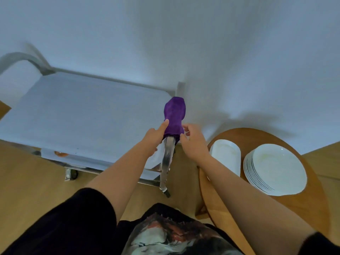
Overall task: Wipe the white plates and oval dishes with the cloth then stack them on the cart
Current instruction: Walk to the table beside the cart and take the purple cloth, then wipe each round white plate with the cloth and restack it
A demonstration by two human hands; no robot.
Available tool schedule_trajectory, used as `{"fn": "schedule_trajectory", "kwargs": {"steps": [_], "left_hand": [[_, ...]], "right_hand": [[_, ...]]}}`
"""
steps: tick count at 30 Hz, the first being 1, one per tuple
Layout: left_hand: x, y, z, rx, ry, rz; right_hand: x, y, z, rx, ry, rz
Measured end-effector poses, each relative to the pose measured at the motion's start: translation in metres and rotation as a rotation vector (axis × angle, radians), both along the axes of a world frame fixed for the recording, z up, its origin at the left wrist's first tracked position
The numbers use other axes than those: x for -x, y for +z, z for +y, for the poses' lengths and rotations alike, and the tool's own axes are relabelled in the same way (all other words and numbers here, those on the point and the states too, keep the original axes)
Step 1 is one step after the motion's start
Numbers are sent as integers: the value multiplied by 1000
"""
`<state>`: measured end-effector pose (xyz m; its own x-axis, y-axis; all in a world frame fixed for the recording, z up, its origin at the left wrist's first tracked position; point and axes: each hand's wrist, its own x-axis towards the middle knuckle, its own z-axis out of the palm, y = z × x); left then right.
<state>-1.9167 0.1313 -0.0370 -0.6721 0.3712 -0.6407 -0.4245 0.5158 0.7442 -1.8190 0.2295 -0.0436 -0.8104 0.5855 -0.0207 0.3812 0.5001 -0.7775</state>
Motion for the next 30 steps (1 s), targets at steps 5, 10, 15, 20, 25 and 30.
{"fn": "schedule_trajectory", "kwargs": {"steps": [5,10,15,20,25,30], "left_hand": [[7,-1,17,-36,44,-24],[12,2,18,-96,48,202],[-6,36,38,-98,-4,527],[-42,72,53,-411,-102,176],[-84,72,65,-476,-195,-263],[-126,35,94,-196,-391,-217]], "right_hand": [[-7,5,6,9,-38,14],[-5,4,10,31,-80,12],[-5,5,7,286,-274,64],[-23,8,15,1001,-478,189],[-78,3,28,1507,-644,560],[-144,-10,62,1464,-736,519]]}}
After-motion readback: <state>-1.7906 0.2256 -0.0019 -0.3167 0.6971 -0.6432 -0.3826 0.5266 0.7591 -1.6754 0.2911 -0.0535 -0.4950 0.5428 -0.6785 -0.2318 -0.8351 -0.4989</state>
